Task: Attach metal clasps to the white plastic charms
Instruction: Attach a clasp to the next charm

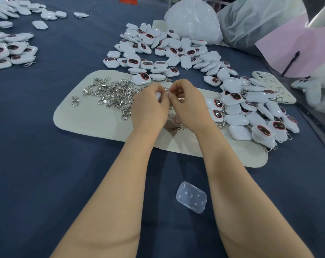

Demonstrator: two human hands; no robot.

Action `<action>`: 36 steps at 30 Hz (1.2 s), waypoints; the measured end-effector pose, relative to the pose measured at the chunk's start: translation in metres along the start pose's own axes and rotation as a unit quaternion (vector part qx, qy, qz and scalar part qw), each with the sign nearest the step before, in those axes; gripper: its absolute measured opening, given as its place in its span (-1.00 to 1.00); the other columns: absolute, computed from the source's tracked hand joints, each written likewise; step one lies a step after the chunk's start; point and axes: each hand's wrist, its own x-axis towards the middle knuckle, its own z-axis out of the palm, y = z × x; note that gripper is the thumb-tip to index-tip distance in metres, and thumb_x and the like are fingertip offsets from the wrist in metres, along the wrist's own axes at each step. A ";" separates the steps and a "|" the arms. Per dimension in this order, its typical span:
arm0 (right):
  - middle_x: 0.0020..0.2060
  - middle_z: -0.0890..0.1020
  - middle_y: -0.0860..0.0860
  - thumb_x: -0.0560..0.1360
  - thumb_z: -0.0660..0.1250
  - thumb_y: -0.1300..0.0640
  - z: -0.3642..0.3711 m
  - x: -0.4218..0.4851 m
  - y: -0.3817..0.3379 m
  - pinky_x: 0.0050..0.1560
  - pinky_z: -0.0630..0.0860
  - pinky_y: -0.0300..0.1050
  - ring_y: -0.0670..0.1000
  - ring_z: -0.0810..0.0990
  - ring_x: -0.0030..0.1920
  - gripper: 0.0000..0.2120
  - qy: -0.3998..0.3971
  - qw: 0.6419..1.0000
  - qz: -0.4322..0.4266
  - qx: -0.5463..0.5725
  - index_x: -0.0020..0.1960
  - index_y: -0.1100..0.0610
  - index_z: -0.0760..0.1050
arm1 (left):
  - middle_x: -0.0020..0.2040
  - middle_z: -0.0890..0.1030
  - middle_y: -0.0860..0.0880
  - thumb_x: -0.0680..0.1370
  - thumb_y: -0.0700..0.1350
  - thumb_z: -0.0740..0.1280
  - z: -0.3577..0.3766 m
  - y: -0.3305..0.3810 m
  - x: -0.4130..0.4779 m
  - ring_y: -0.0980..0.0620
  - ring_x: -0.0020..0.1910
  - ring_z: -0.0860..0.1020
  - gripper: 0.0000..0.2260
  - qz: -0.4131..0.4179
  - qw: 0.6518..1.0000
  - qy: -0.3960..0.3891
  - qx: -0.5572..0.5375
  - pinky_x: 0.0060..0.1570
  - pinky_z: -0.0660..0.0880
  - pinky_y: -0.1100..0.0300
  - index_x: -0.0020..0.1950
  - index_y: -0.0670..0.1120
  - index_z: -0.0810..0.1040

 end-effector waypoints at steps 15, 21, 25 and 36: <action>-0.25 0.54 -0.16 0.52 0.31 0.19 0.003 -0.003 -0.008 -0.14 0.42 -0.42 -0.25 0.50 -0.21 -0.96 0.043 0.997 0.011 0.064 -0.11 0.11 0.48 | -0.10 0.63 -0.06 0.56 -0.14 0.27 -0.003 0.000 0.004 -0.18 -0.18 0.63 -0.94 -0.009 0.997 0.022 -0.080 -0.09 0.55 -0.06 -0.07 -0.06 0.53; -0.21 0.57 -0.03 0.53 0.29 0.20 0.002 -0.002 -0.006 0.01 0.51 -0.07 -0.03 0.54 -0.13 -0.94 0.040 0.993 0.052 0.099 -0.12 0.09 0.45 | -0.15 0.65 -0.09 0.58 -0.12 0.26 -0.001 0.001 0.001 -0.14 -0.23 0.63 -0.92 0.020 0.999 0.004 -0.047 -0.14 0.55 -0.05 -0.04 -0.06 0.53; -0.14 0.60 0.06 0.52 0.28 0.21 0.001 -0.001 -0.005 0.04 0.53 -0.02 0.04 0.58 -0.09 -0.98 0.033 0.991 0.069 0.109 -0.08 0.13 0.45 | -0.15 0.65 -0.09 0.58 -0.12 0.26 0.000 0.001 0.002 -0.13 -0.21 0.63 -0.91 0.013 0.999 -0.011 -0.048 -0.11 0.56 -0.04 0.00 -0.06 0.55; -0.34 0.46 -0.16 0.58 0.20 0.14 0.003 0.000 0.006 -0.30 0.31 -0.33 -0.18 0.42 -0.36 -0.91 0.054 0.997 0.032 0.036 -0.11 0.04 0.37 | -0.16 0.64 0.00 0.54 -0.15 0.27 0.002 -0.001 0.004 -0.04 -0.27 0.65 -0.89 -0.016 0.993 -0.044 -0.110 -0.13 0.60 -0.03 -0.04 -0.03 0.58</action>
